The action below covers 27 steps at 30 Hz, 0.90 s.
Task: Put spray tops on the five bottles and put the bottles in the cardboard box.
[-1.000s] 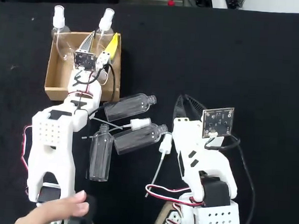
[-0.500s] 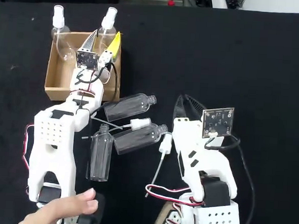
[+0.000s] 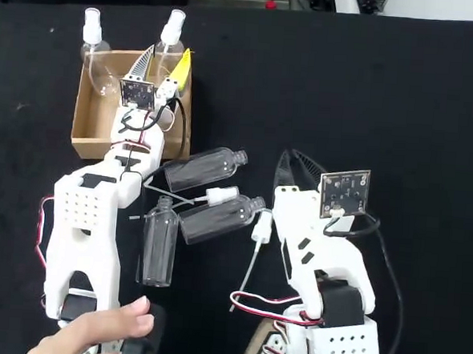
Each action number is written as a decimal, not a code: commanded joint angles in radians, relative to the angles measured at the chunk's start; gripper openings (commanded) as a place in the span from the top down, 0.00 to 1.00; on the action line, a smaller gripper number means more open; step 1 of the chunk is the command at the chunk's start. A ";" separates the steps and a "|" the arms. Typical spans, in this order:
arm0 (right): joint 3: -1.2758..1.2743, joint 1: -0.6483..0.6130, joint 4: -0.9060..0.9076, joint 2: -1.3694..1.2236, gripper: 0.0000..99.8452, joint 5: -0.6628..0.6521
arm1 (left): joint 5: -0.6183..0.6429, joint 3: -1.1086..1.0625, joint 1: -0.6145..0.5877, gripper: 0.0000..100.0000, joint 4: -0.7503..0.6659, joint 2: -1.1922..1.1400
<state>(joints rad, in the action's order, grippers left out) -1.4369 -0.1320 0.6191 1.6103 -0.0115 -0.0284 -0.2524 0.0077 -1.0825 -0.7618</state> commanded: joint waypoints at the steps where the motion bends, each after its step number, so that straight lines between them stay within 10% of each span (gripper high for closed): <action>1: 0.007 -0.008 -0.031 0.012 0.97 -0.014 | 0.002 0.067 0.013 0.81 0.000 0.012; 27: 0.008 -0.008 -0.031 0.012 0.97 -0.014 | 0.002 0.157 0.016 0.81 -0.005 -0.107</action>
<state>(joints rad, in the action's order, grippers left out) -1.4369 -0.1320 0.6191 1.6103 -0.0176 -0.0269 -0.1373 0.0077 -1.0840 -0.8707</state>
